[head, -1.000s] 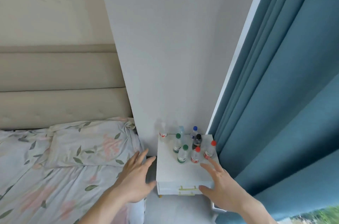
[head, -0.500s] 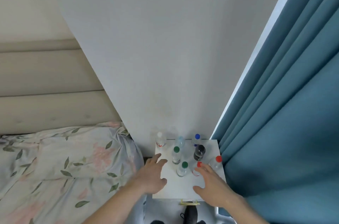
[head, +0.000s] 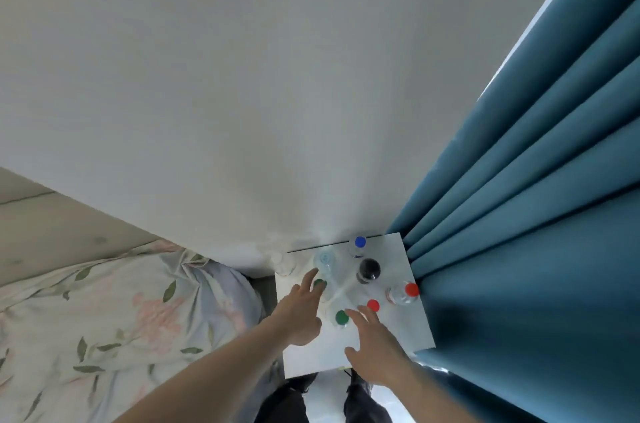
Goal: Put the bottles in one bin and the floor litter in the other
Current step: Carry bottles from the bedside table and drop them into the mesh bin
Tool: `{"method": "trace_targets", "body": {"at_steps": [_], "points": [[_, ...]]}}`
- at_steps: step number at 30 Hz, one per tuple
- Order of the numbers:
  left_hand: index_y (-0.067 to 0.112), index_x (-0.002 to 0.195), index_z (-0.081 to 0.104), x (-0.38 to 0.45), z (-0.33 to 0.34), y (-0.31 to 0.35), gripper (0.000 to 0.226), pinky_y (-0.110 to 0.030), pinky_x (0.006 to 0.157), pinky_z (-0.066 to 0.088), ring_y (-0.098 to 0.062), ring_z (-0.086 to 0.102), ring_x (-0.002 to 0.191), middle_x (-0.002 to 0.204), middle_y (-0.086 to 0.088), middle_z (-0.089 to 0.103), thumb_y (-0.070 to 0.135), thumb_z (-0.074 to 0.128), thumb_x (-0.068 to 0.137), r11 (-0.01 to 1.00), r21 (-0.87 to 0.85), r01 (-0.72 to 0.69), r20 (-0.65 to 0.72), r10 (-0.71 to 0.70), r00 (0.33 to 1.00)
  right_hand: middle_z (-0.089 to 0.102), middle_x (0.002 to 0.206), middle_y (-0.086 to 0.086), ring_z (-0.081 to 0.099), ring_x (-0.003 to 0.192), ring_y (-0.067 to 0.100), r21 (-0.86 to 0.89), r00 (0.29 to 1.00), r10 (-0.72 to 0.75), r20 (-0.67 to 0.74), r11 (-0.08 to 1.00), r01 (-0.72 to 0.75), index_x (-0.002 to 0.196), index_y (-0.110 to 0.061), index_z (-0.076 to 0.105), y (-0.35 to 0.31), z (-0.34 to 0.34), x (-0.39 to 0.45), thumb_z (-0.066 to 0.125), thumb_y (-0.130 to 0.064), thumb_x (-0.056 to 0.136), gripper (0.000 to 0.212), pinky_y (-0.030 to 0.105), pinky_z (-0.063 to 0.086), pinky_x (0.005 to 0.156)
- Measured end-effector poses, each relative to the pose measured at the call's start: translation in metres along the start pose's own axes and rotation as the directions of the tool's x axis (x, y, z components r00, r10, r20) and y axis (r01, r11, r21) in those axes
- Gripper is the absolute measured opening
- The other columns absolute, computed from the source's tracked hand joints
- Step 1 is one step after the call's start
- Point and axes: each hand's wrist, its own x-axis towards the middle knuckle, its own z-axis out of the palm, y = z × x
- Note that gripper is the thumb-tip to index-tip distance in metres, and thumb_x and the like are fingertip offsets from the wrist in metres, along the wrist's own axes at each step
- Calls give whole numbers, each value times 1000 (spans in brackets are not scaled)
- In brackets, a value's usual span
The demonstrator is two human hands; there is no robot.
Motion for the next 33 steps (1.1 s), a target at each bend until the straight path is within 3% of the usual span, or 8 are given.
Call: {"method": "trace_targets", "body": {"at_steps": [4,9,13,17,21,26,33], "points": [[21,157,23,46,10,-14,73,-43,99,48,-31,40,133,168,5,-4,11,54,92,991,120,-52,68,44,997,10,166,-9,54,132,22,49,999,34,-21,998,-32,154,-33,27,-2,22,41,60,-26,97,66,29,45,107],[21,148,40,74,35,-28,65,-39,92,51,-27,48,124,159,5,17,-1,56,89,974,167,-150,126,130,983,32,154,-9,59,125,17,142,991,122,-60,984,-112,143,-25,46,-1,55,76,66,-16,96,52,20,49,101],[22,130,57,67,40,-37,54,-37,76,51,-22,55,99,143,8,31,-10,50,87,985,91,-150,74,143,987,43,133,-7,65,106,17,214,964,225,-140,958,-193,121,-25,57,-3,68,74,68,-16,95,30,18,52,92],[28,120,59,34,24,-44,43,-35,69,53,-21,62,83,132,11,40,-1,52,89,987,19,-159,-41,160,986,42,116,-17,63,92,15,310,926,284,-248,929,-202,101,-41,54,-14,67,41,69,-25,93,24,30,56,93],[35,119,60,-16,5,-52,29,-32,69,53,-14,64,72,125,18,43,17,52,97,968,-54,-244,-190,230,954,46,116,-16,62,92,12,386,901,304,-308,906,-173,104,-38,62,-30,58,-15,69,-21,90,24,21,54,90],[34,124,58,-74,-14,-45,32,-27,81,53,-6,64,90,122,21,48,23,64,93,921,-99,-378,-265,341,902,56,115,-13,60,93,9,491,812,410,-415,852,-179,109,-34,68,-35,62,-89,69,-22,87,25,11,44,81],[41,112,59,-125,-20,4,24,-26,77,53,-2,62,82,115,30,51,32,67,90,806,-11,-592,-142,585,798,53,104,-23,59,81,5,687,624,594,-508,716,-122,102,-43,67,-31,94,-191,73,-25,83,27,6,40,68]]}}
